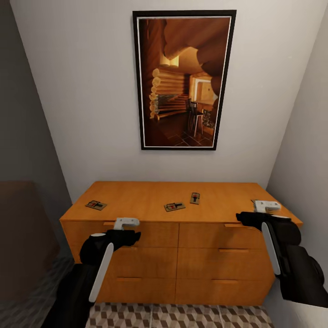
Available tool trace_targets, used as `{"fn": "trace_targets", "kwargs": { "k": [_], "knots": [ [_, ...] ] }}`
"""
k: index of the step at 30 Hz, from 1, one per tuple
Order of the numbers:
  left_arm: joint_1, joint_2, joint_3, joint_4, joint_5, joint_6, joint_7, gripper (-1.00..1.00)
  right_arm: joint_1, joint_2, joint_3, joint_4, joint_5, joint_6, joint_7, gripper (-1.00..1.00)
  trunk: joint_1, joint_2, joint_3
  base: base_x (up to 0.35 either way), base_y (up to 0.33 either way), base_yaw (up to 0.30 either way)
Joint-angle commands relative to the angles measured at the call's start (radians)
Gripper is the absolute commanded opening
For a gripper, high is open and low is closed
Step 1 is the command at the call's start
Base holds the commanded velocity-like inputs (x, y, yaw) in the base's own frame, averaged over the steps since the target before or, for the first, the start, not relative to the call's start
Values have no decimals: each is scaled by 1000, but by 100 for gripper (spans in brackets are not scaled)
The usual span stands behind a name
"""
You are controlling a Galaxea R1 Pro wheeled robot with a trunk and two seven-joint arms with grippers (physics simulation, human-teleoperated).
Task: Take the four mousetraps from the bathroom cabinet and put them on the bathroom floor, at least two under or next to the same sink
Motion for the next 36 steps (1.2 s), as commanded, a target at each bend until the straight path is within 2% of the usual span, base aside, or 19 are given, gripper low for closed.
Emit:
{"fn": "trace_targets", "kwargs": {
  "k": [1,9,25,27,28,36],
  "knots": [
    [-9,-6,0,-1,4,11,4,100,-10,-1,1,-1,3,5,-1,100,0,-1,-1,0,0,0],
    [-57,-40,0,-2,4,42,3,100,-77,-2,1,-1,3,5,-1,100,0,-1,-1,0,0,0],
    [-137,-48,-1,-1,5,51,3,100,-172,-1,1,0,3,5,-2,100,0,-1,-1,0,0,0],
    [-163,-48,-1,0,4,51,3,100,-183,-1,1,1,4,5,-2,100,0,-1,-1,0,0,0],
    [-195,-48,-1,4,6,53,4,100,-192,-1,1,2,2,5,-3,100,0,-1,-1,0,0,0],
    [-282,-45,-2,23,17,56,0,100,-204,5,7,20,-4,5,-8,100,0,-1,-1,0,0,0]
  ]
}}
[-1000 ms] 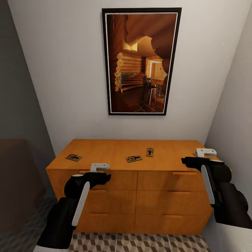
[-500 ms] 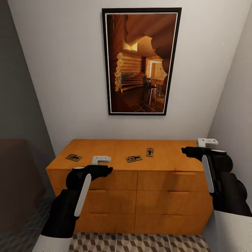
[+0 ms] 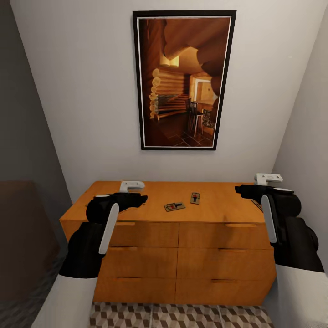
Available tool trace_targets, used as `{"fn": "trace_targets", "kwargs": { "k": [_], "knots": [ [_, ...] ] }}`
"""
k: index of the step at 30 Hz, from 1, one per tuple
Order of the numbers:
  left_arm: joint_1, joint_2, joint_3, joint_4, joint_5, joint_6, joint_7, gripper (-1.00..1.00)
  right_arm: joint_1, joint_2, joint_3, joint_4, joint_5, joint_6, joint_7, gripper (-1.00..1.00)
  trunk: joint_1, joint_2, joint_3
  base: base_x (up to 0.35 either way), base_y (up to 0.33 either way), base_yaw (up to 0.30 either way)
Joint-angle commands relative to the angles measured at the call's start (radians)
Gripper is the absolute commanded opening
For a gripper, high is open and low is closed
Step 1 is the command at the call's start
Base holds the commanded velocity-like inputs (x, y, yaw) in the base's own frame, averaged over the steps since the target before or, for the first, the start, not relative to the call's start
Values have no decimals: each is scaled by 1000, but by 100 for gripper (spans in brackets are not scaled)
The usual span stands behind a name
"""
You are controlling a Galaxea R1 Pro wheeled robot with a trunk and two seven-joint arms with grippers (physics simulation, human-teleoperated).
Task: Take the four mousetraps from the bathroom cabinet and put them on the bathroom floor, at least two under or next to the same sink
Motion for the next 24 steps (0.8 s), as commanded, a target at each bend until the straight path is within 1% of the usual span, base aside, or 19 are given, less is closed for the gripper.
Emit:
{"fn": "trace_targets", "kwargs": {
  "k": [1,4,5,8,13,17,21,24],
  "knots": [
    [-1,0,0,-1,5,4,3,100,-1,0,1,-1,2,5,-1,100,0,-1,-1,0,0,0],
    [-46,1,0,22,7,5,1,100,-3,3,2,13,1,5,-2,100,0,-1,-1,0,0,0],
    [-75,3,1,40,8,5,0,100,-3,4,3,23,2,5,-3,100,0,-1,-1,0,0,0],
    [-111,6,2,55,5,6,0,100,-4,5,3,34,2,5,-2,100,0,-1,-1,0,0,0],
    [-135,8,1,47,1,7,-1,100,-4,7,4,36,4,5,2,100,0,-1,-1,0,0,0],
    [-145,5,-1,33,-4,8,2,100,-4,8,5,35,4,5,4,100,0,-1,-1,0,0,0],
    [-149,1,-3,29,3,8,4,100,-4,10,8,36,5,5,4,100,0,-1,-1,23,10,0],
    [-149,1,-3,30,5,8,3,100,-4,10,9,36,5,5,4,100,0,-1,-1,133,74,0]
  ]
}}
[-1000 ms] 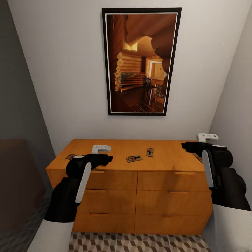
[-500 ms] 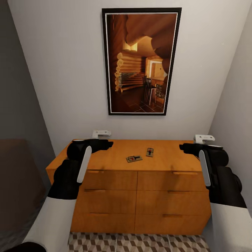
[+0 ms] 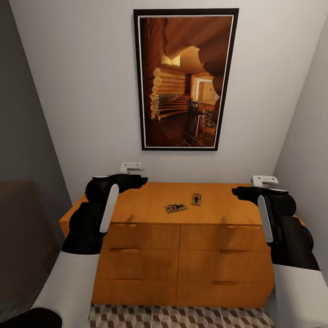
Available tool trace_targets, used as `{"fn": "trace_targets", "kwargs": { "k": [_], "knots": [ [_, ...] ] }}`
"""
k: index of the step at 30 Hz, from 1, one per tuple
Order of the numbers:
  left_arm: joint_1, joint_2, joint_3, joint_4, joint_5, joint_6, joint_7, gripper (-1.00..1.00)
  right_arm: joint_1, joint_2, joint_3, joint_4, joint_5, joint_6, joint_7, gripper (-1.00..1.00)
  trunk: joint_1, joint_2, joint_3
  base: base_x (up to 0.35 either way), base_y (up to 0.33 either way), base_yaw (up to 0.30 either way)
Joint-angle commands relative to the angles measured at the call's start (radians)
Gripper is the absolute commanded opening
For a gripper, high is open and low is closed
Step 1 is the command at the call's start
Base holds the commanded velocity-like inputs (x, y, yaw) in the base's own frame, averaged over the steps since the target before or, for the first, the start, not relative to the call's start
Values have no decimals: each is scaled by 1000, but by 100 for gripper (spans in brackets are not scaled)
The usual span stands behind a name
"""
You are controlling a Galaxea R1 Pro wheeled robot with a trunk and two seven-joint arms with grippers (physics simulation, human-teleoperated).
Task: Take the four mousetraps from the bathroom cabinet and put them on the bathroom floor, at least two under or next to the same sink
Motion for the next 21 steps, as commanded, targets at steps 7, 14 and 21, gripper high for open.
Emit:
{"fn": "trace_targets", "kwargs": {
  "k": [7,14,21],
  "knots": [
    [-2,1,1,0,8,5,2,100,-1,0,3,-1,1,5,0,100,0,-1,-1,240,95,0],
    [-2,1,2,5,17,6,1,100,-1,1,3,1,0,5,1,100,0,-1,-1,302,48,0],
    [-2,0,1,20,44,6,1,100,-1,2,4,2,0,5,2,100,0,-1,-1,318,11,0]
  ]
}}
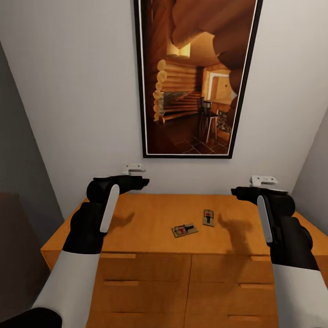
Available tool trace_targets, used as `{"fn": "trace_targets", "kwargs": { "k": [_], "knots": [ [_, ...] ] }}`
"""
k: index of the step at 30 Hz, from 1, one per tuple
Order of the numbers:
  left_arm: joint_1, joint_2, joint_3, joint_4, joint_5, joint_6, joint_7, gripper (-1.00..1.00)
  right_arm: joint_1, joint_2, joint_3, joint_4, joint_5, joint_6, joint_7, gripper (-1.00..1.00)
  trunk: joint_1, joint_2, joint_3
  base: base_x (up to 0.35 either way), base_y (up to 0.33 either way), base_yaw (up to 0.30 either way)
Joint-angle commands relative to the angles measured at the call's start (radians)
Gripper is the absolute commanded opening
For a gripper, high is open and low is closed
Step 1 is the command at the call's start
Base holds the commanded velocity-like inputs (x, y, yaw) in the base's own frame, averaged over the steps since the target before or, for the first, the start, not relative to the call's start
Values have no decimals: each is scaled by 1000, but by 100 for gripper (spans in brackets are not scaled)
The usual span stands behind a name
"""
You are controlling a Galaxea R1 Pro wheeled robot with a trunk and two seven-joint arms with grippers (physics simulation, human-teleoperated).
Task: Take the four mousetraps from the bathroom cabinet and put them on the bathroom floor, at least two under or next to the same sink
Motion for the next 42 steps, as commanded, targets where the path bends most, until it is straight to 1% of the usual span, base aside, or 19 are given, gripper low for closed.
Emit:
{"fn": "trace_targets", "kwargs": {
  "k": [1,5,12,13,15,17,19,20,25,28,31,35,42],
  "knots": [
    [-1,0,0,1,13,4,3,100,-1,0,1,-1,2,5,-1,100,1,-1,-1,321,5,0],
    [-1,0,0,4,36,4,3,100,-1,-1,1,0,2,5,-1,100,1,-1,-1,322,3,0],
    [-1,2,1,5,50,4,3,100,-1,-2,1,0,2,5,-1,100,1,-1,-1,311,1,0],
    [-4,7,-1,11,44,-2,-3,100,-7,4,-5,6,-4,5,-7,100,1,-1,-1,0,0,0],
    [-3,18,-1,23,31,-5,-14,100,-11,15,-1,17,2,5,-18,100,1,-1,-1,0,0,0],
    [-3,18,-1,34,19,-5,-25,100,-11,27,-1,28,2,5,-18,100,1,-1,-1,0,0,0],
    [-3,18,-1,45,7,-5,-36,100,-11,29,-1,39,2,5,-18,100,1,-1,-1,0,0,0],
    [-3,12,-1,51,7,-4,-30,100,-6,23,2,45,8,5,-12,100,1,-1,-1,0,0,0],
    [-2,4,-2,75,37,-6,-2,100,1,-3,4,73,26,5,-2,100,1,-1,-1,0,0,0],
    [-2,3,-3,92,52,-7,15,100,2,-5,3,90,31,5,-3,100,1,-1,-1,0,0,0],
    [-2,1,-4,109,57,-8,31,100,3,-7,3,107,36,5,-4,100,1,-1,-1,0,0,0],
    [-2,1,-4,127,61,-9,32,100,3,-8,3,129,39,5,-5,100,1,-1,-1,0,0,0],
    [-2,1,-4,136,66,-9,33,100,4,-13,3,113,42,5,-4,100,1,-1,-1,0,0,0]
  ]
}}
